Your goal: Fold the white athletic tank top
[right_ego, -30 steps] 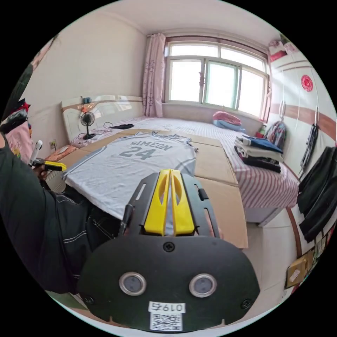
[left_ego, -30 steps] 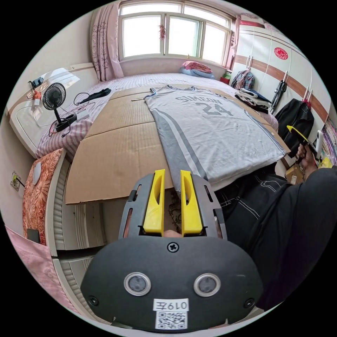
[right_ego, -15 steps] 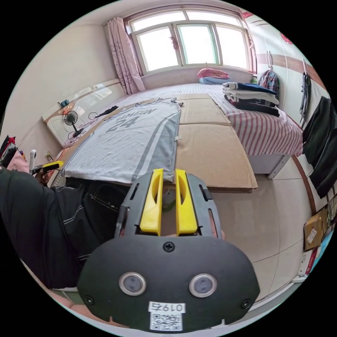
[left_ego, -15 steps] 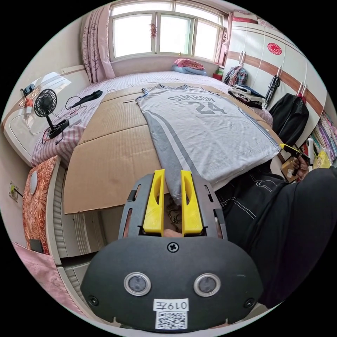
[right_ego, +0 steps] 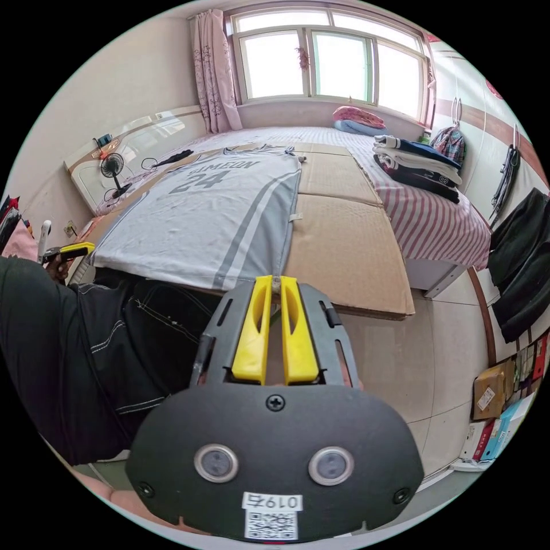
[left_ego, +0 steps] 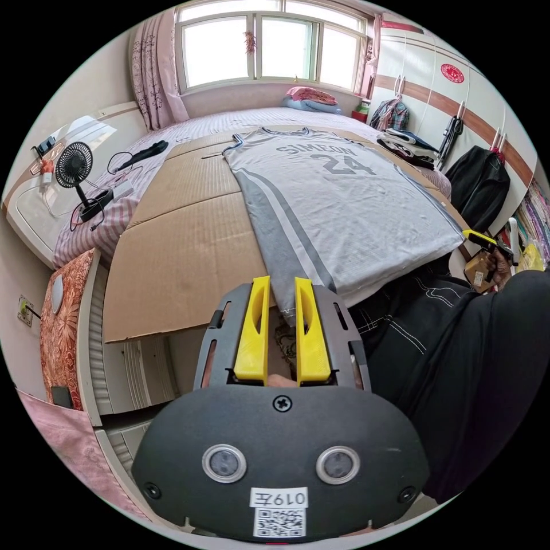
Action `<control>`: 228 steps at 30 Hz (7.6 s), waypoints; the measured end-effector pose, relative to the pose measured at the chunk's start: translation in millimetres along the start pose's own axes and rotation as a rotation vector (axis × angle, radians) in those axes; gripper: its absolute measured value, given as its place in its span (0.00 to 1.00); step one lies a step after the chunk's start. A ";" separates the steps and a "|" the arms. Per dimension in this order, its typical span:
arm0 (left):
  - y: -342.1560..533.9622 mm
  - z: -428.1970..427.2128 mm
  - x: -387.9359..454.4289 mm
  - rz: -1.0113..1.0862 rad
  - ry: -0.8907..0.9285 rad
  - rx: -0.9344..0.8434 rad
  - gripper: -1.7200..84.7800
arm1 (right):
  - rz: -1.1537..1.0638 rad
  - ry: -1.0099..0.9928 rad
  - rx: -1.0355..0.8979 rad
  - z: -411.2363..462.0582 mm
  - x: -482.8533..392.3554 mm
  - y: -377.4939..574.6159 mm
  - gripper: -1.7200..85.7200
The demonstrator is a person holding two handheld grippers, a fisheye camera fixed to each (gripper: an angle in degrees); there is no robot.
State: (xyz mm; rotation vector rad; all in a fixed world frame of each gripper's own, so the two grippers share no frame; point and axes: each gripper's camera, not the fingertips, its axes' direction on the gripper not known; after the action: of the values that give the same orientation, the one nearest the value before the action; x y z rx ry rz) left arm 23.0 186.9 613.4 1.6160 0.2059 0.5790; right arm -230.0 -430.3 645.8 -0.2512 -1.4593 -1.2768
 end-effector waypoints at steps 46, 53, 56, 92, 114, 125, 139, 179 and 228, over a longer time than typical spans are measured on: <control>-180.6 130.8 184.2 0.574 0.082 0.309 0.09 | -0.843 -0.308 0.293 126.9 -333.0 -229.6 0.01; -289.6 156.2 168.3 0.486 0.100 0.427 0.04 | -0.808 -0.227 0.294 170.0 -320.7 -343.0 0.01; -346.4 182.7 162.3 0.566 -0.048 0.416 0.03 | -0.773 -0.217 0.238 203.9 -301.0 -415.0 0.01; -1027.8 689.2 -0.3 0.240 0.064 -0.129 0.04 | -0.541 -0.006 -0.230 770.0 -240.8 -987.6 0.01; -1109.7 747.9 -61.3 0.205 0.200 -0.057 0.03 | -0.511 -0.051 -0.193 845.5 -225.1 -1064.9 0.01; -1124.4 773.9 -119.4 0.115 0.203 -0.053 0.09 | -0.419 0.004 -0.189 874.2 -190.1 -1090.7 0.08; -1131.1 803.2 -119.6 0.211 0.013 -0.136 0.04 | -0.511 0.155 -0.262 924.2 -208.0 -1093.3 0.07; -1010.5 755.8 -419.0 -0.222 0.351 -0.030 0.04 | -0.278 -0.373 -0.132 957.5 -128.6 -1097.7 0.07; -930.6 780.2 -513.6 -0.467 0.464 0.038 0.04 | -0.109 -0.652 -0.298 1124.0 -182.0 -1160.2 0.02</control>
State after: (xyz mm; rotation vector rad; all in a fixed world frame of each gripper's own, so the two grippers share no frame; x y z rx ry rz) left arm 146.7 -602.0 -435.8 1.3831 0.9164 0.5761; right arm -1669.3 89.4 97.1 -0.8599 -1.8325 -1.5867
